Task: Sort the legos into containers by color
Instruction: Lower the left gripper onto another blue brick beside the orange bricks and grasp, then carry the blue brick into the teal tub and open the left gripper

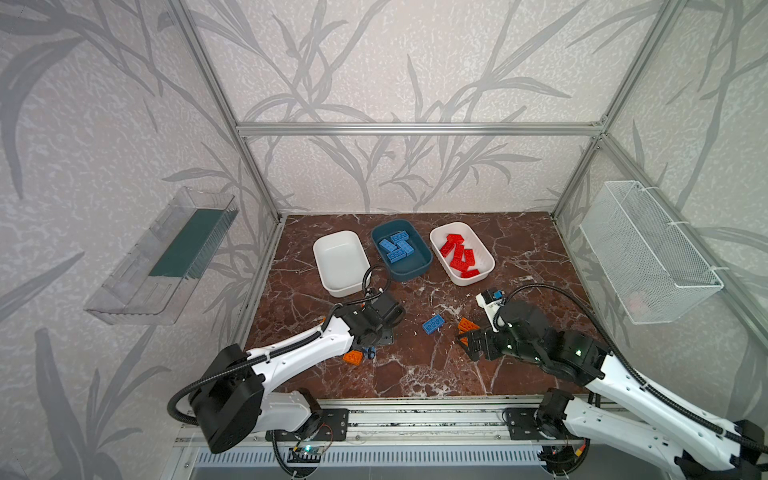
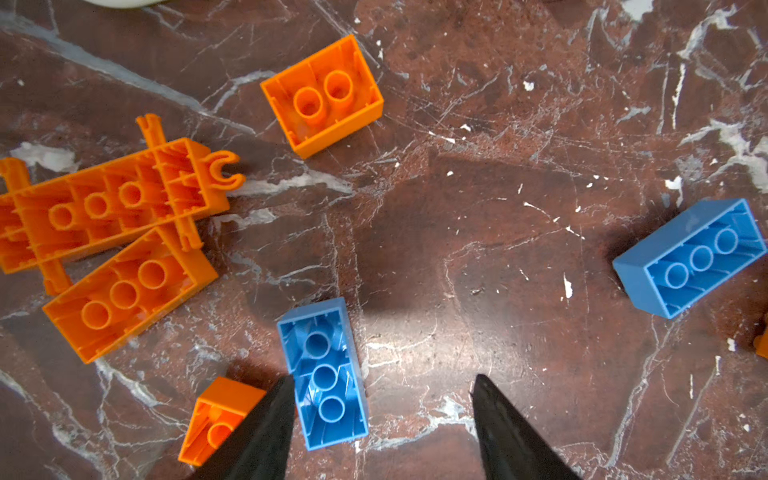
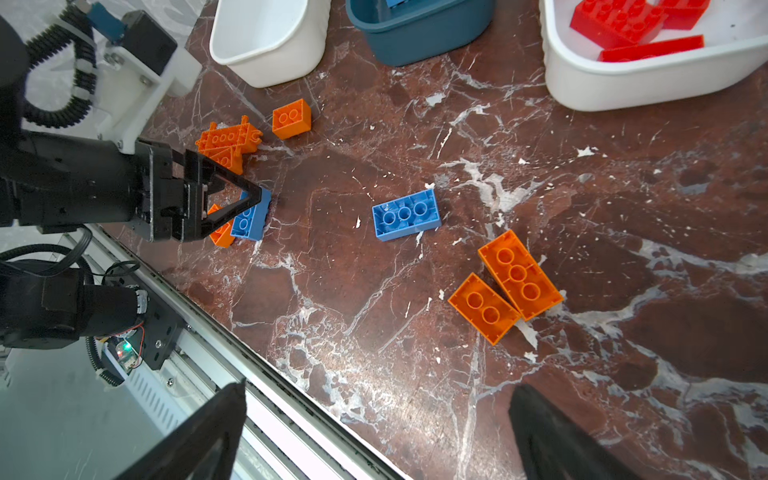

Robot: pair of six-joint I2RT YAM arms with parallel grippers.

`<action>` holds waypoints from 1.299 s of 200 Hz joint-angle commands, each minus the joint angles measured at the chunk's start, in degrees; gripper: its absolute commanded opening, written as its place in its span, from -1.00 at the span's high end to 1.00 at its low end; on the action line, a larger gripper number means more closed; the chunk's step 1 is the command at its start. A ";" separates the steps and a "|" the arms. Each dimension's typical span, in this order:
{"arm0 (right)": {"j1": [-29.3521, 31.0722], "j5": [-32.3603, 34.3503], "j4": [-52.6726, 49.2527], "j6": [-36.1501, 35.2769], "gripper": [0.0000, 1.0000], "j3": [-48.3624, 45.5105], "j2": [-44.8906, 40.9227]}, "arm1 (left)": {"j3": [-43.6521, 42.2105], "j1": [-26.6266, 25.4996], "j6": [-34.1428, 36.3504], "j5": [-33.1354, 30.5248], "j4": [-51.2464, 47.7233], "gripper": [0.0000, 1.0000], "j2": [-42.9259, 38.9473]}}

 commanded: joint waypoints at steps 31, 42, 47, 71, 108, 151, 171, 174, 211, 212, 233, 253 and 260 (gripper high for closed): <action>3.12 5.28 -0.63 3.10 -0.98 0.00 0.12 | -6.68 -0.15 -6.80 -4.11 2.96 -0.35 -3.79; 3.45 5.70 -0.80 3.13 -0.98 0.30 0.29 | -6.59 -0.14 -6.85 -4.00 3.74 -0.35 -1.86; 3.56 5.88 -0.89 3.10 -0.98 0.42 0.38 | -6.22 -0.10 -6.73 -3.73 3.94 -0.35 -0.93; 4.05 6.33 -1.17 3.14 -0.98 0.72 0.65 | -4.99 -0.12 -5.96 -2.84 4.74 -0.34 3.47; 4.27 7.00 -1.75 3.36 -0.98 0.05 -0.20 | -5.58 0.34 -5.69 -1.72 7.08 -0.32 7.04; 4.25 7.64 -2.15 3.10 -0.98 -0.11 -0.53 | -4.72 0.49 -5.45 -1.04 7.80 0.01 10.03; 4.28 7.84 -2.19 2.75 -0.98 0.08 -0.32 | -3.70 0.53 -5.09 -0.91 7.09 0.18 10.98; 4.27 7.88 -2.19 2.67 -0.98 0.09 -0.25 | -3.57 0.48 -5.05 -0.87 6.94 0.21 11.12; 4.28 8.06 -2.18 1.98 -0.98 0.71 0.21 | 0.53 0.56 -3.71 -1.76 2.65 0.57 11.54; 4.28 8.08 -2.15 1.97 -0.98 0.75 0.25 | 0.60 0.51 -3.63 -1.79 2.47 0.57 11.49; 4.28 8.45 -2.31 1.30 -0.98 1.54 0.39 | 6.00 0.68 -1.72 -4.51 -1.70 0.63 11.01; 4.28 9.14 -2.64 0.66 -0.98 2.15 0.08 | 13.14 2.03 1.07 -7.07 -5.41 0.64 12.09; 4.21 9.37 -2.57 0.47 -0.98 2.16 -0.05 | 16.20 3.04 2.41 -7.23 -6.24 0.64 13.02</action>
